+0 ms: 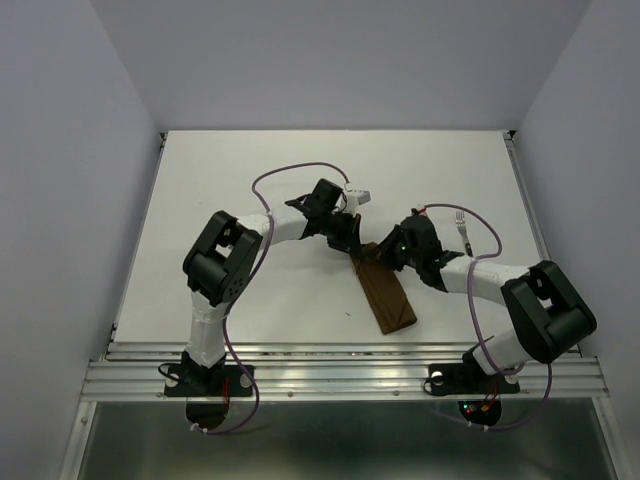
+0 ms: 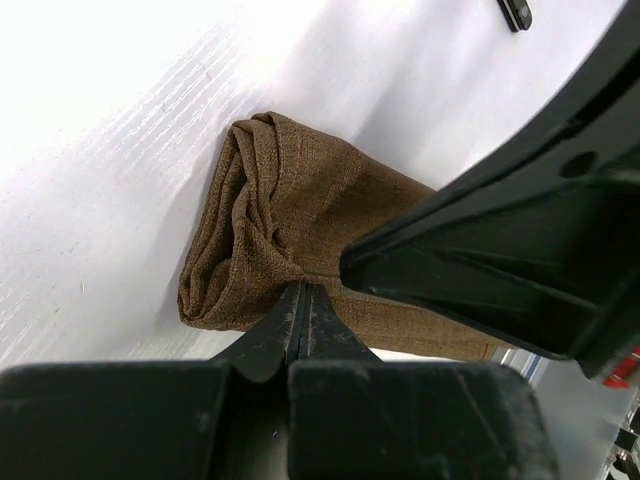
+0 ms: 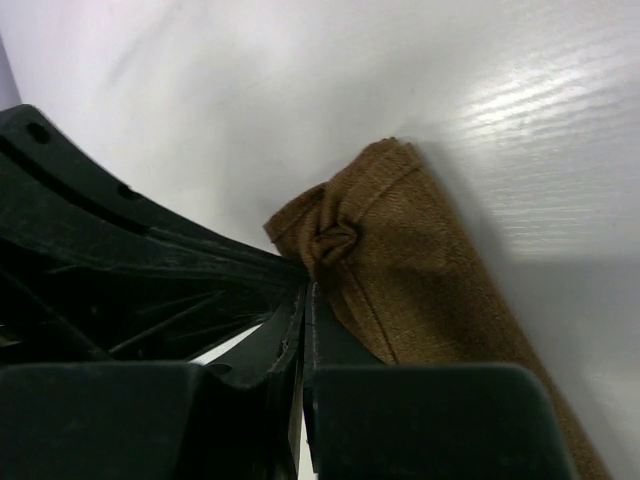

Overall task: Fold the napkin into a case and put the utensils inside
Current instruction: Stuff the top corner of the smaller-rectangle-folded napkin into the folded napkin.

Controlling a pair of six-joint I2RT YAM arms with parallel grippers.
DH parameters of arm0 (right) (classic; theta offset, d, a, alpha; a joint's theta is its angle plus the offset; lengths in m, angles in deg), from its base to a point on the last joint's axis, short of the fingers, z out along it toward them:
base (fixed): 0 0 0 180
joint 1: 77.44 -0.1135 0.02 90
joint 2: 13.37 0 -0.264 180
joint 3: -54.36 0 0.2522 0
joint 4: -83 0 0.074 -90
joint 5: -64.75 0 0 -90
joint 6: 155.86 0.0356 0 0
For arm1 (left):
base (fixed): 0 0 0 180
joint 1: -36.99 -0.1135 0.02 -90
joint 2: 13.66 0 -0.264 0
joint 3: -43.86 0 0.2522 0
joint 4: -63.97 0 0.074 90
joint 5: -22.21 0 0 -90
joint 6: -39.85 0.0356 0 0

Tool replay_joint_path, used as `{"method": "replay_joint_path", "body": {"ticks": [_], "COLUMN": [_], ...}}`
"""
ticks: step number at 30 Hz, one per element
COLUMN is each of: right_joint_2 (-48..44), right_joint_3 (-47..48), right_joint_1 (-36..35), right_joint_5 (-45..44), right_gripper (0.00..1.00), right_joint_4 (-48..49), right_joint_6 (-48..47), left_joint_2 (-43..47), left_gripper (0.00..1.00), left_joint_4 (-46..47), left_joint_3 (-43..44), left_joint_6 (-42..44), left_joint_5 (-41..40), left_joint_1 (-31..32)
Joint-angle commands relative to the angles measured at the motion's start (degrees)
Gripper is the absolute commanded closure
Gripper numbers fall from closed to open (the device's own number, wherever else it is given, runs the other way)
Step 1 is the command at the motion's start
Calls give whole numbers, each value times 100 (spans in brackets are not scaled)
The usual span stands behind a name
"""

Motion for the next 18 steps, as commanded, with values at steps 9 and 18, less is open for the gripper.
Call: {"method": "replay_joint_path", "body": {"ticks": [9,18], "right_joint_2": [550,779], "right_joint_3": [21,259], "right_joint_1": [43,43], "right_joint_5": [34,77], "right_gripper": [98,98], "right_joint_4": [285,496], "right_joint_6": [-48,-101], "left_joint_2": [281,263], "left_gripper": [100,100], "left_joint_4": [126,100], "left_joint_3": [-40,13], "left_joint_6": [8,8], "left_joint_5": [223,267], "left_joint_1": [4,-5]}}
